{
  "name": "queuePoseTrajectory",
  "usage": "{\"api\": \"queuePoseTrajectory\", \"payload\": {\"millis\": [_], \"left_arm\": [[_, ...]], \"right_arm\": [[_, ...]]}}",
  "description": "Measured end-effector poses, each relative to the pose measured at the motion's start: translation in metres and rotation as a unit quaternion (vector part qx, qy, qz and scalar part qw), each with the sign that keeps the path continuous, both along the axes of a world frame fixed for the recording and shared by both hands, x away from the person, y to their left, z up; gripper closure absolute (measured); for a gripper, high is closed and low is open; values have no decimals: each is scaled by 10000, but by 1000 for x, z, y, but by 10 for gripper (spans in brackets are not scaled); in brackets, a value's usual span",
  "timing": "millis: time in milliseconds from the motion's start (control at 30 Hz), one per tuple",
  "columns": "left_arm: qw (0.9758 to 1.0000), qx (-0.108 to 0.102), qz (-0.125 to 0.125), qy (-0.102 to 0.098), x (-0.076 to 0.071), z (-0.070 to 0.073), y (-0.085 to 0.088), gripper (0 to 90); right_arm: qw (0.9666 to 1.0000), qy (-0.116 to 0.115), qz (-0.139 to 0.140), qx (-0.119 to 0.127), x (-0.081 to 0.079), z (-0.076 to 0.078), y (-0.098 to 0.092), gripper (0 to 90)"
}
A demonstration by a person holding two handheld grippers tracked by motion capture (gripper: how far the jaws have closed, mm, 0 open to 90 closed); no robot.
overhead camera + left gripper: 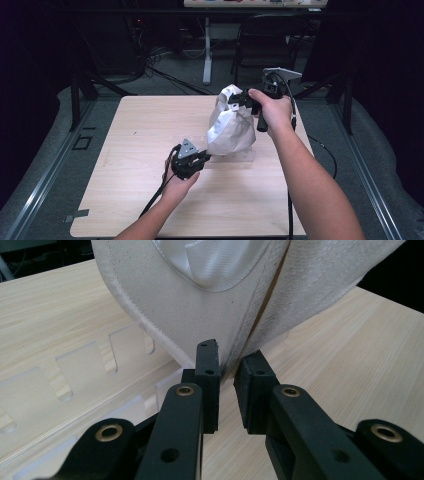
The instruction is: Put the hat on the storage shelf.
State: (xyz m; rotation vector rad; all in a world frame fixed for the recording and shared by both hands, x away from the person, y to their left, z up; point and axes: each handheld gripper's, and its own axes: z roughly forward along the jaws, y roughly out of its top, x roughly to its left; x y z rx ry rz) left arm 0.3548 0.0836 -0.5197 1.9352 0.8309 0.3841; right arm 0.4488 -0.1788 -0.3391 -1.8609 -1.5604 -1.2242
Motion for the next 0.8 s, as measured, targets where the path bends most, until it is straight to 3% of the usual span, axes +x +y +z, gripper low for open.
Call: {"api": "queuePoseTrajectory", "payload": {"millis": [367,633,733,800], "left_arm": [[9997,-129,140,172,0,-9,6,826],[9996,-53,154,220,-1,-11,7,829],[9995,-131,192,216,-1,-13,8,823],[9989,-230,215,353,-1,-13,10,814]], "right_arm": [[9999,63,54,-134,1,-9,5,807],[9998,85,154,-124,3,-15,12,807],[9997,92,178,-109,3,-16,15,807],[9997,81,214,-91,4,-18,17,807]]}}
